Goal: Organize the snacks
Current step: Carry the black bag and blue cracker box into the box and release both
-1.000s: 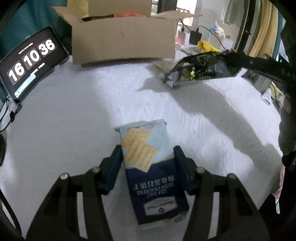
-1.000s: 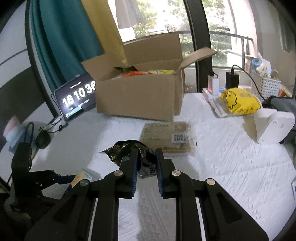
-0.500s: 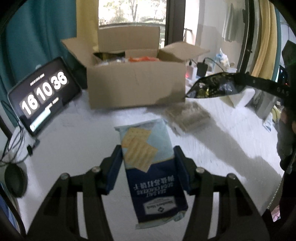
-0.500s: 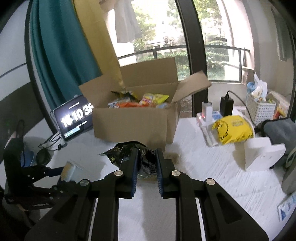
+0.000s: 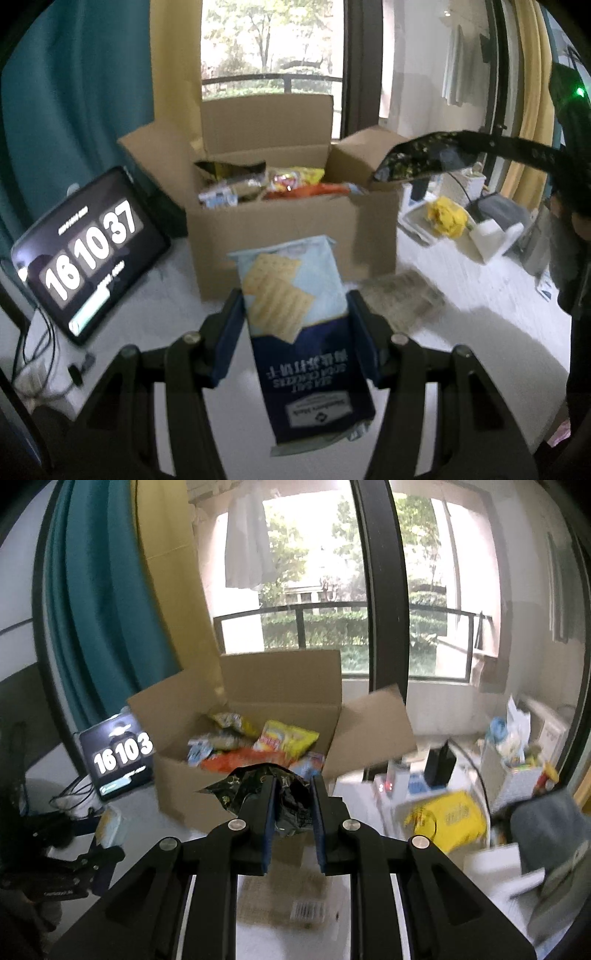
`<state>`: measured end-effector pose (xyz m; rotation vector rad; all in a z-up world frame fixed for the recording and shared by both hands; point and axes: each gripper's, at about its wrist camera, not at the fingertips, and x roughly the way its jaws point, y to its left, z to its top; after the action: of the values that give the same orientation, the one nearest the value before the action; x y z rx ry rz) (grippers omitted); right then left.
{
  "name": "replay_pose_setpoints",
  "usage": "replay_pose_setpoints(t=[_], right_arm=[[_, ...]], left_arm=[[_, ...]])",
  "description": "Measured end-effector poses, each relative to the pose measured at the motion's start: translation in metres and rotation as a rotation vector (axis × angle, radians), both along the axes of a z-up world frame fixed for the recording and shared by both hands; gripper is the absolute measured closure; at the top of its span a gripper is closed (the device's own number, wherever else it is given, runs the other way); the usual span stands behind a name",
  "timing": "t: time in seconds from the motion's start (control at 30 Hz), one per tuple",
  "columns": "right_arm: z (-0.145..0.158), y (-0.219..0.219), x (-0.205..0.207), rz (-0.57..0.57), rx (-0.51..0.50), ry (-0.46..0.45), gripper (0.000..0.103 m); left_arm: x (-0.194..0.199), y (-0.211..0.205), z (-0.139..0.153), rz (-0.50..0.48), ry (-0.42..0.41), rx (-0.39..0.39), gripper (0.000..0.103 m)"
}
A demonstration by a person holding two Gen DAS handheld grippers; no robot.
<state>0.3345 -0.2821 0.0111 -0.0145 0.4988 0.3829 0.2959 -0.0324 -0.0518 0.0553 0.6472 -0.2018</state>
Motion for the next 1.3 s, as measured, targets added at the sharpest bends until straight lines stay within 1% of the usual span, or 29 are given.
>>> replay_pose_setpoints(t=[0.13, 0.27, 0.47, 0.6, 0.77, 0.83, 0.9, 0.93, 0.97, 1.03, 1.1, 1.3], right_arm=[[0.01, 0.013, 0.03, -0.016, -0.026, -0.031, 0.084], [0.013, 0.025, 0.056, -0.035, -0.066, -0.053, 0.084], [0.003, 0.034, 0.097, -0.066, -0.095, -0.029, 0.084], [-0.004, 0.042, 0.12, -0.096, -0.133, -0.031, 0.084], [-0.006, 0.052, 0.155, -0.166, -0.173, -0.046, 0.083], [-0.008, 0.055, 0.169, -0.212, -0.198, -0.046, 0.083], [-0.012, 0.06, 0.181, -0.214, -0.211, -0.005, 0.074], [-0.016, 0.062, 0.182, -0.195, -0.198, 0.026, 0.068], [-0.018, 0.062, 0.181, -0.174, -0.185, 0.033, 0.067], [-0.027, 0.065, 0.17, -0.124, -0.182, 0.044, 0.067], [-0.032, 0.064, 0.163, -0.102, -0.175, 0.047, 0.067], [-0.049, 0.053, 0.154, -0.077, -0.157, 0.074, 0.067]], left_arm=[[0.024, 0.006, 0.009, 0.004, -0.02, -0.001, 0.046], [0.048, 0.008, 0.017, 0.003, -0.042, 0.01, 0.046], [0.079, 0.011, 0.024, 0.005, -0.059, 0.01, 0.046], [0.092, 0.013, 0.028, 0.006, -0.07, 0.002, 0.046], [0.108, 0.015, 0.03, 0.021, -0.076, -0.012, 0.046], [0.115, 0.015, 0.028, 0.03, -0.068, -0.014, 0.046], [0.123, 0.015, 0.027, 0.034, -0.058, -0.022, 0.046], [0.126, 0.016, 0.027, 0.036, -0.055, -0.023, 0.046], [0.128, 0.015, 0.026, 0.037, -0.053, -0.023, 0.046], [0.133, 0.014, 0.026, 0.038, -0.048, -0.025, 0.046], [0.138, 0.009, 0.026, 0.034, -0.042, -0.025, 0.046], [0.151, -0.009, 0.029, 0.01, -0.035, -0.017, 0.046]])
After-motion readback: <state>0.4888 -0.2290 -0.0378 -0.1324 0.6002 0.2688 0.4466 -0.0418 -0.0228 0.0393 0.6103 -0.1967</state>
